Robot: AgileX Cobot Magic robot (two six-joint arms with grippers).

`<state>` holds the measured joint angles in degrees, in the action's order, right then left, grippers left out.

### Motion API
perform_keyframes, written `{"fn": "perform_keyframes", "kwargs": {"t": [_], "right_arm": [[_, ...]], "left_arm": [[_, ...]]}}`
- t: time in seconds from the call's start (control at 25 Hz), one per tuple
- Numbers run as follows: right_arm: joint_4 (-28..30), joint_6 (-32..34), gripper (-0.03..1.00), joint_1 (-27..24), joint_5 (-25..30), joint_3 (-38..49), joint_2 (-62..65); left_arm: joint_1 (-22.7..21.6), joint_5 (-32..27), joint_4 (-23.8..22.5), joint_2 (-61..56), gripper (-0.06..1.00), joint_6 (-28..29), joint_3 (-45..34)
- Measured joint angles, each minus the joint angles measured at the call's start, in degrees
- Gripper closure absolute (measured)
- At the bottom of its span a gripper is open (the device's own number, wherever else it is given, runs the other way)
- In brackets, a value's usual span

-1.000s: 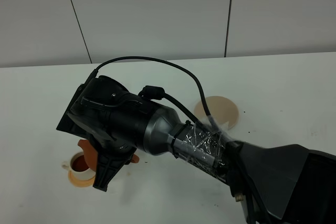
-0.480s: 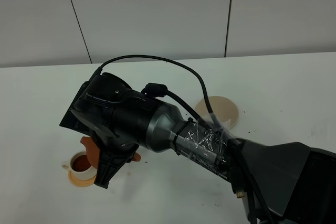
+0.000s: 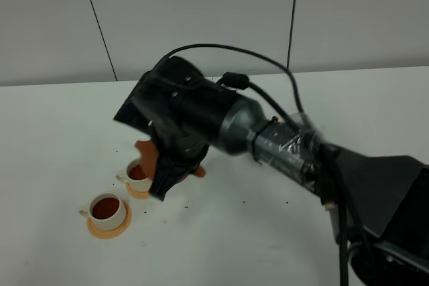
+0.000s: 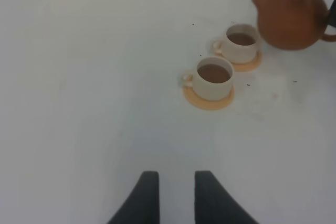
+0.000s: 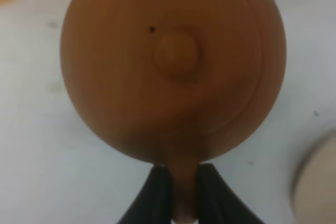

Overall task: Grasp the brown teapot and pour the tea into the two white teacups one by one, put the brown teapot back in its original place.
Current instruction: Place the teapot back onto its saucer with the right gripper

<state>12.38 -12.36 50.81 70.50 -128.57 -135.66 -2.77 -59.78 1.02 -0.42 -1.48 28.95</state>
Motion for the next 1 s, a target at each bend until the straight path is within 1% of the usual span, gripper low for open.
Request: {"fn": "perform_keyframes", "kwargs": {"t": [0.08, 0.4, 0.56, 0.76, 1.0], "right_arm": [[-0.5, 0.1, 0.87, -2.0, -0.1, 0.0, 0.0], [-6.4, 0.1, 0.87, -10.9, -0.1, 0.0, 0.0], [-8.0, 0.1, 0.87, -14.5, -0.1, 0.0, 0.0], [-9.1, 0.0, 0.87, -17.2, -0.2, 0.1, 0.0], [-9.3, -0.2, 0.87, -18.7, -0.2, 4.7, 1.4]], "left_arm": [[0.0, 0.0, 0.0, 0.0, 0.71, 0.0, 0.0], [0.0, 0.0, 0.0, 0.0, 0.71, 0.0, 0.0], [0.0, 0.0, 0.0, 0.0, 0.71, 0.0, 0.0], [0.0, 0.0, 0.0, 0.0, 0.71, -0.1, 0.0], [0.0, 0.0, 0.0, 0.0, 0.71, 0.0, 0.0]]}}
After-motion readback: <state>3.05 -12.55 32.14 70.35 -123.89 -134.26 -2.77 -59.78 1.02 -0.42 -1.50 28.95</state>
